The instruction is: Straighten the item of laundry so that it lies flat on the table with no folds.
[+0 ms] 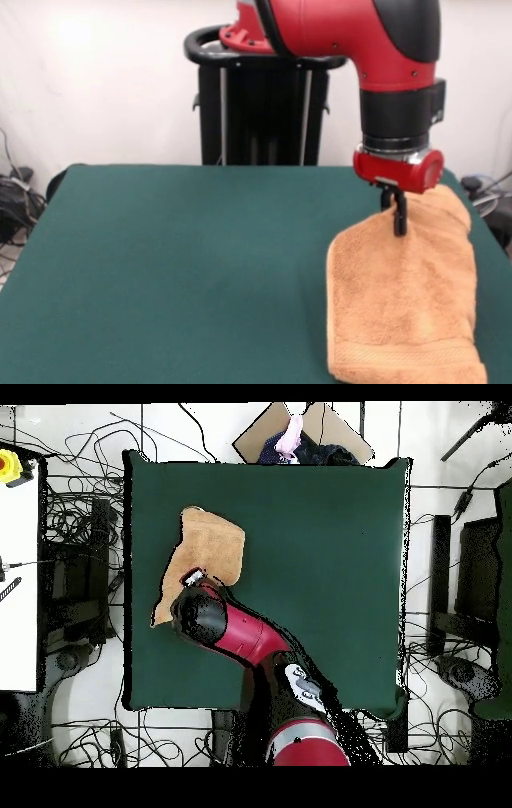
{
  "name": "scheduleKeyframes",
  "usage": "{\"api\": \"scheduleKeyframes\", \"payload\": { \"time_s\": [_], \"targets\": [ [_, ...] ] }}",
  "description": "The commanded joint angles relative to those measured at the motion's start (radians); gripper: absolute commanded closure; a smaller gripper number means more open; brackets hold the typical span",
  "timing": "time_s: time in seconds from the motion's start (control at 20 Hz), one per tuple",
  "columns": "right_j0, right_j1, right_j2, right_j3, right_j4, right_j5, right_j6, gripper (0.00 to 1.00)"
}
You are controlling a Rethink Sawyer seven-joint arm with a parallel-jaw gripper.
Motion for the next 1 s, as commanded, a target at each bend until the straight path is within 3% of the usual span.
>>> {"api": "scheduleKeyframes", "payload": {
  "time_s": [0.05, 0.55, 1.0],
  "targets": [
    [-0.020, 0.028, -0.056, 0.089, -0.105, -0.061, 0.113, 1.00],
    [-0.094, 0.098, -0.076, 0.083, -0.234, -0.085, 0.096, 1.00],
    [-0.102, 0.079, -0.112, 0.017, -0.295, -0.014, 0.058, 1.00]
  ]
}}
